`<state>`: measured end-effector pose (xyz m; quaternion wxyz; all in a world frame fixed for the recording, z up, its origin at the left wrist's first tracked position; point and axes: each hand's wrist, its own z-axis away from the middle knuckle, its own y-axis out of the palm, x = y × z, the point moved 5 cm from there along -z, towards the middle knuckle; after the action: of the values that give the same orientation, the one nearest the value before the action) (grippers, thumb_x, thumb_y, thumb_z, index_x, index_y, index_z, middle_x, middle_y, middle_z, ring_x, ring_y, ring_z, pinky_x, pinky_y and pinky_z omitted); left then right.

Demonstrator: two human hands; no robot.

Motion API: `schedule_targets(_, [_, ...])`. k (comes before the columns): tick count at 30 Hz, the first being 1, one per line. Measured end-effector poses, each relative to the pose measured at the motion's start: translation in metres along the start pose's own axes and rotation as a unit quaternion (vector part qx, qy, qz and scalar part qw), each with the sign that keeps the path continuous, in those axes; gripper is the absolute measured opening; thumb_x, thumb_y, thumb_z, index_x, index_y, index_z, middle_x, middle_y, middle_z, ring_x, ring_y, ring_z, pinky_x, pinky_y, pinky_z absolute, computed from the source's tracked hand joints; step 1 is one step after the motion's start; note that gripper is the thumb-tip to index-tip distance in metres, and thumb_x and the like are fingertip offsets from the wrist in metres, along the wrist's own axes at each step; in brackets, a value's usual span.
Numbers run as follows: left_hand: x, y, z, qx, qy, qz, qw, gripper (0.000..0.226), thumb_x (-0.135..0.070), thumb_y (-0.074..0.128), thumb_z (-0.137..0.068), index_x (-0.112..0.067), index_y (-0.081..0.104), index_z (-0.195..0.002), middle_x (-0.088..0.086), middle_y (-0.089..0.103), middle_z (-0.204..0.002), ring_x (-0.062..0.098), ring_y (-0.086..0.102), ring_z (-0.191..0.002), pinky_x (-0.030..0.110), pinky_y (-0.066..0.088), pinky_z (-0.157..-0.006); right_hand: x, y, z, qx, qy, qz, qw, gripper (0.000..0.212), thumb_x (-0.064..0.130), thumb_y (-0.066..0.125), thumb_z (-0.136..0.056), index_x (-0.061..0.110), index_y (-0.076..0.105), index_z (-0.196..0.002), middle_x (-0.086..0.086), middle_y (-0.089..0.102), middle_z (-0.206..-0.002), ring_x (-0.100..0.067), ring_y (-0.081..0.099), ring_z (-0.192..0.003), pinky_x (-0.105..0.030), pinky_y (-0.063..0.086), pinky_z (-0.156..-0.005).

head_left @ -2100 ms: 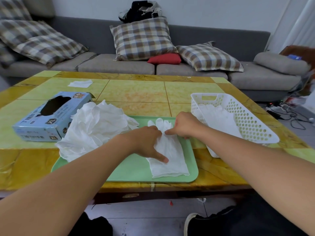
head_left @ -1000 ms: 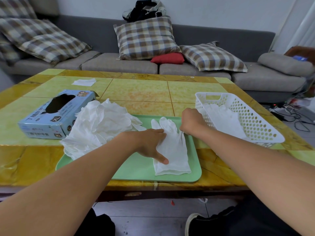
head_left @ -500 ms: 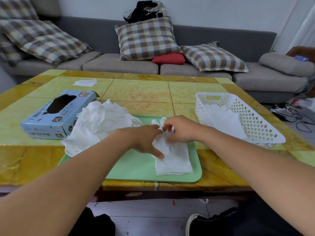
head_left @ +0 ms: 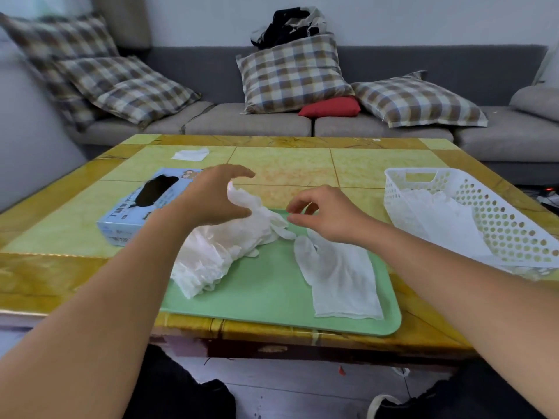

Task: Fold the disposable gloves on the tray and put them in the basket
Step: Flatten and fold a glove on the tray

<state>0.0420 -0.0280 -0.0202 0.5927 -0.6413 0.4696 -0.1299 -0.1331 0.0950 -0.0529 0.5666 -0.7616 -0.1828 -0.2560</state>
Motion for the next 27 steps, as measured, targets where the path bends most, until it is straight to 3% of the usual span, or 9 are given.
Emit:
schedule_targets(2, [0.029,0.010,0.011,0.107,-0.061,-0.039,0.992,0.101,-0.037,0.092,-0.068,-0.030,0.037,-0.152,-0.005,0.037,-0.157,0.018,0.038,-0.141,0.033,0.032,-0.112,0.025,0.014,-0.014,-0.022,-0.037,-0.031,0.999,0.021,0.021,0.070,-0.095,0.017,0.074,-0.115,0.008,0.072,-0.106,-0.007,0.066,-0.089,-0.011,0.047,-0.074])
schedule_targets(4, [0.049,0.021,0.024,0.163,-0.096,-0.045,0.981,0.117,-0.044,0.094,-0.063,-0.034,0.024,-0.157,-0.007,0.030,-0.160,0.018,0.034,-0.143,0.035,0.031,-0.115,0.047,0.031,-0.028,-0.025,-0.067,-0.035,0.997,0.029,0.023,0.067,-0.097,0.017,0.070,-0.125,0.005,0.070,-0.115,-0.012,0.064,-0.095,-0.019,0.048,-0.083])
schedule_targets(6, [0.059,0.025,0.028,0.147,-0.097,-0.025,0.984,0.122,-0.047,0.094,-0.060,-0.038,0.020,-0.157,-0.007,0.031,-0.160,0.017,0.036,-0.142,0.036,0.034,-0.114,0.056,0.051,-0.042,-0.004,-0.062,-0.001,0.998,0.031,0.028,0.070,-0.094,0.014,0.070,-0.123,-0.001,0.070,-0.118,-0.017,0.062,-0.097,-0.029,0.048,-0.089])
schedule_targets(9, [0.059,0.026,0.029,0.109,-0.090,-0.014,0.990,0.124,-0.048,0.090,-0.067,-0.032,0.010,-0.160,-0.003,0.027,-0.163,0.020,0.032,-0.146,0.036,0.030,-0.113,0.051,0.075,-0.054,0.025,-0.041,0.080,0.996,0.017,0.025,0.078,-0.085,0.013,0.078,-0.098,-0.004,0.075,-0.097,-0.024,0.067,-0.088,-0.040,0.055,-0.084])
schedule_targets(13, [0.058,0.028,0.029,0.075,-0.086,0.011,0.993,0.123,-0.043,0.088,-0.072,-0.023,0.005,-0.160,0.001,0.030,-0.160,0.022,0.033,-0.144,0.033,0.029,-0.112,0.045,0.087,-0.047,0.141,-0.050,0.099,0.984,0.007,0.009,0.075,-0.082,0.014,0.080,-0.084,0.002,0.076,-0.085,-0.019,0.070,-0.083,-0.035,0.058,-0.079])
schedule_targets(17, [0.065,0.026,0.033,0.091,-0.070,-0.025,0.993,0.100,-0.041,0.082,-0.080,-0.019,0.022,-0.157,0.002,0.033,-0.157,0.022,0.037,-0.139,0.031,0.030,-0.107,0.036,0.065,-0.028,0.275,-0.027,0.079,0.958,0.005,0.020,0.078,-0.087,0.023,0.076,-0.084,0.013,0.073,-0.084,-0.010,0.068,-0.084,-0.031,0.054,-0.082])
schedule_targets(21, [0.068,0.025,0.032,0.090,-0.072,-0.031,0.993,0.091,-0.043,0.077,-0.084,-0.018,0.027,-0.155,0.004,0.039,-0.153,0.024,0.041,-0.135,0.034,0.032,-0.107,0.024,0.022,-0.009,0.351,0.044,-0.232,0.906,0.003,0.007,0.068,-0.093,0.009,0.068,-0.092,0.006,0.068,-0.080,-0.007,0.064,-0.076,-0.025,0.053,-0.077])
schedule_targets(24, [0.066,0.028,0.030,0.095,-0.079,-0.043,0.991,0.094,-0.044,0.077,-0.084,-0.016,0.023,-0.156,0.003,0.033,-0.158,0.024,0.035,-0.141,0.035,0.029,-0.112,0.024,-0.012,-0.002,0.271,0.088,-0.499,0.819,0.003,0.006,0.053,-0.091,0.007,0.055,-0.088,-0.004,0.063,-0.083,-0.017,0.064,-0.077,-0.030,0.056,-0.075])
schedule_targets(27, [0.062,0.023,0.026,0.105,-0.111,-0.105,0.983,0.108,-0.051,0.074,-0.078,-0.020,0.010,-0.159,0.003,0.012,-0.166,0.028,0.012,-0.151,0.052,0.021,-0.121,0.017,-0.026,-0.001,0.160,0.135,-0.644,0.736,0.009,0.013,0.049,-0.089,0.015,0.055,-0.082,-0.001,0.059,-0.082,-0.017,0.059,-0.074,-0.031,0.053,-0.071])
